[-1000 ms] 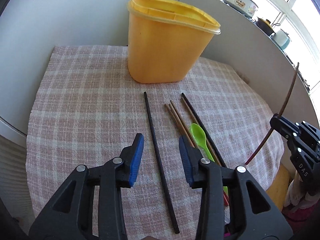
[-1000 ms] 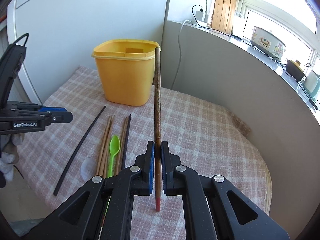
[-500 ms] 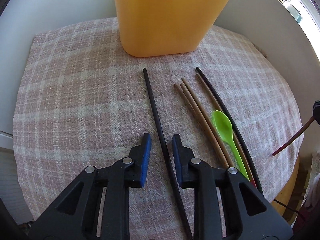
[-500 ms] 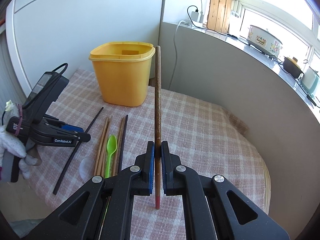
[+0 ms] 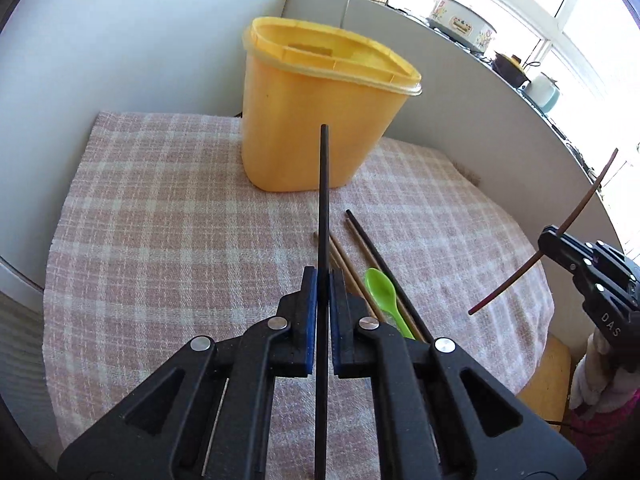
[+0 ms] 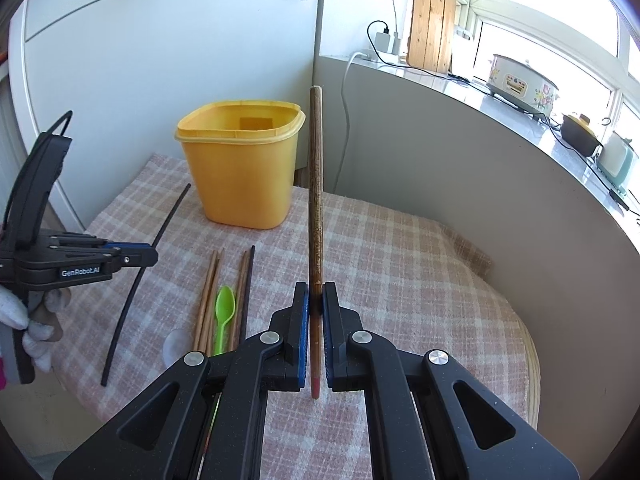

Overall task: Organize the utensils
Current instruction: 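Lift both held chopsticks and carry them over the yellow bin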

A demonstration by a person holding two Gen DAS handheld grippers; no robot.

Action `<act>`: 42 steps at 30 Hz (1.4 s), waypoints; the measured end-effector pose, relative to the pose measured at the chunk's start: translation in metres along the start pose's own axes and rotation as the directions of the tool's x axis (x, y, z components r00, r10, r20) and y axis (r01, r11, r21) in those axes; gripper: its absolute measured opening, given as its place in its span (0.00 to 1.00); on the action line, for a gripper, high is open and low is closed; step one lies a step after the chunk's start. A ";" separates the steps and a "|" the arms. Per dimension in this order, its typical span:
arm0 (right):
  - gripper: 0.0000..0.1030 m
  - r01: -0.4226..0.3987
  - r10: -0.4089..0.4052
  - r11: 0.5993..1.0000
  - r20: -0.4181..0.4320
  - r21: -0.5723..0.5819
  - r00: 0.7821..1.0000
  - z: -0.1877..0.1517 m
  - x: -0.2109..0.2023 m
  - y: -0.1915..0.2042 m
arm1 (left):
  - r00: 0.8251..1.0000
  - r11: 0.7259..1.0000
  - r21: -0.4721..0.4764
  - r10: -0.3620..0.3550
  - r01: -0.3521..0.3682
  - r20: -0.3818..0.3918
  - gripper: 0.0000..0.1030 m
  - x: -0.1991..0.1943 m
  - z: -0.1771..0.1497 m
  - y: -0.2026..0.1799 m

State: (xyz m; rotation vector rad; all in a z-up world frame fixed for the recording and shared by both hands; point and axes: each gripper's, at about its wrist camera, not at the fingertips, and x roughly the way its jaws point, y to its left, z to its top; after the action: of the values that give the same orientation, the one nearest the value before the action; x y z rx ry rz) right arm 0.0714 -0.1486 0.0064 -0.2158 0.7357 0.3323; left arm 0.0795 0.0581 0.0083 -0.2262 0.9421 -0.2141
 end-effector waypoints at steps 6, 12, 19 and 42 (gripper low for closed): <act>0.05 0.008 -0.007 1.000 0.032 -0.004 0.999 0.005 -0.009 0.004 | 0.992 0.999 0.043 -0.015 0.010 0.124 0.03 -0.036 0.014 -0.010; 0.05 -0.005 0.004 1.000 0.047 0.009 0.999 0.013 -0.014 0.003 | 0.980 0.998 0.054 -0.051 0.042 0.190 0.03 -0.052 0.022 -0.019; 0.05 -0.015 0.014 1.000 0.088 0.001 0.996 0.027 -0.025 0.011 | 0.960 0.996 0.076 -0.059 0.040 0.273 0.03 -0.072 0.039 -0.028; 0.05 -0.005 0.020 0.998 0.258 -0.058 0.966 0.107 -0.042 0.030 | 0.885 0.995 0.099 -0.034 -0.014 0.464 0.03 -0.117 0.115 -0.028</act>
State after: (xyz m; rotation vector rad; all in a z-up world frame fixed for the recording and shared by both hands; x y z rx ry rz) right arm 0.0975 -0.0970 0.1097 -0.2168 0.4704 0.3859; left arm 0.1039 0.0758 0.1720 -0.1782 0.4493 -0.2036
